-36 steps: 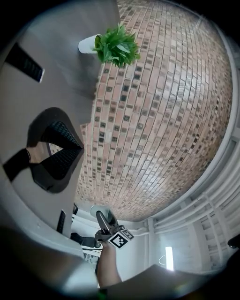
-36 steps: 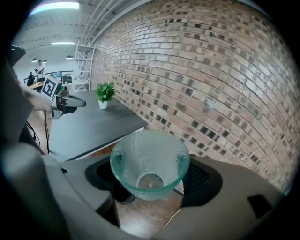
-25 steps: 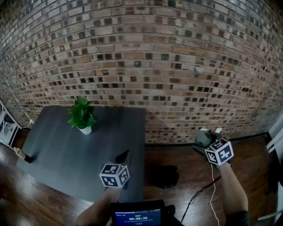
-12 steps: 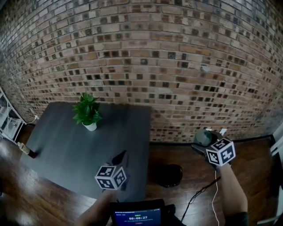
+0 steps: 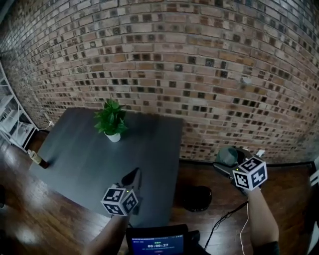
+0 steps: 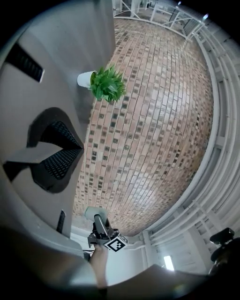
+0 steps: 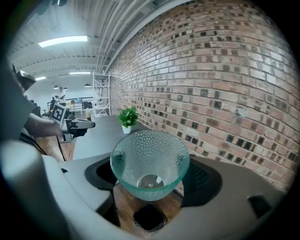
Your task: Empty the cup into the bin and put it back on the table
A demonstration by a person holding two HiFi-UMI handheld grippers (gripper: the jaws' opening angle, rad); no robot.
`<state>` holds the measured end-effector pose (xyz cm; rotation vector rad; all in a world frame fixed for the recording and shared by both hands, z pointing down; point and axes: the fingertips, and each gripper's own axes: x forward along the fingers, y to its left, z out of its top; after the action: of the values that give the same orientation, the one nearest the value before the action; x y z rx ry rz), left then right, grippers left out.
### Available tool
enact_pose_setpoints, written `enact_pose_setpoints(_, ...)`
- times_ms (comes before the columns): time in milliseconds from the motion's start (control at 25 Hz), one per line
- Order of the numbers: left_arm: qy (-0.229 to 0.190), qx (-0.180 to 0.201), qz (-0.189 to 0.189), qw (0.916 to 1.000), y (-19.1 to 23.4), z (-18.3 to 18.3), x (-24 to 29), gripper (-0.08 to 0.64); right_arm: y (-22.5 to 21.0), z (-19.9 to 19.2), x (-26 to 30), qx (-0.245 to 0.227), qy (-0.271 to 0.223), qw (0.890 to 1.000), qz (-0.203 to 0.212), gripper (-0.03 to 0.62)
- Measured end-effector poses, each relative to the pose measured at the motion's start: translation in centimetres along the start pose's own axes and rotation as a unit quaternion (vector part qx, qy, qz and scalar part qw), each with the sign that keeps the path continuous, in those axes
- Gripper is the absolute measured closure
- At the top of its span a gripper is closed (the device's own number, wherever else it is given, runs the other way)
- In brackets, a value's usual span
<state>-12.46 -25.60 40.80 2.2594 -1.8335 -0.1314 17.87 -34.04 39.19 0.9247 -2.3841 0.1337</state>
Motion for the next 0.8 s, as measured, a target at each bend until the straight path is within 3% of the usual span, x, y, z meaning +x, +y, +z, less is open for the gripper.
enact_pose_setpoints(440, -0.006, -0.011, 0.065, 0.9978, 5.2, 0.0, -6.6, 0.557, 7.2, 4.2, 3.6, -0.033, -0.016, 0.996, 0.086, 0.201)
enact_pose_setpoints(800, -0.014, -0.02, 0.135, 0.9906, 9.4, -0.5, -12.7, 0.557, 13.7, 7.2, 5.9, -0.069, -0.027, 0.984, 0.161, 0.201)
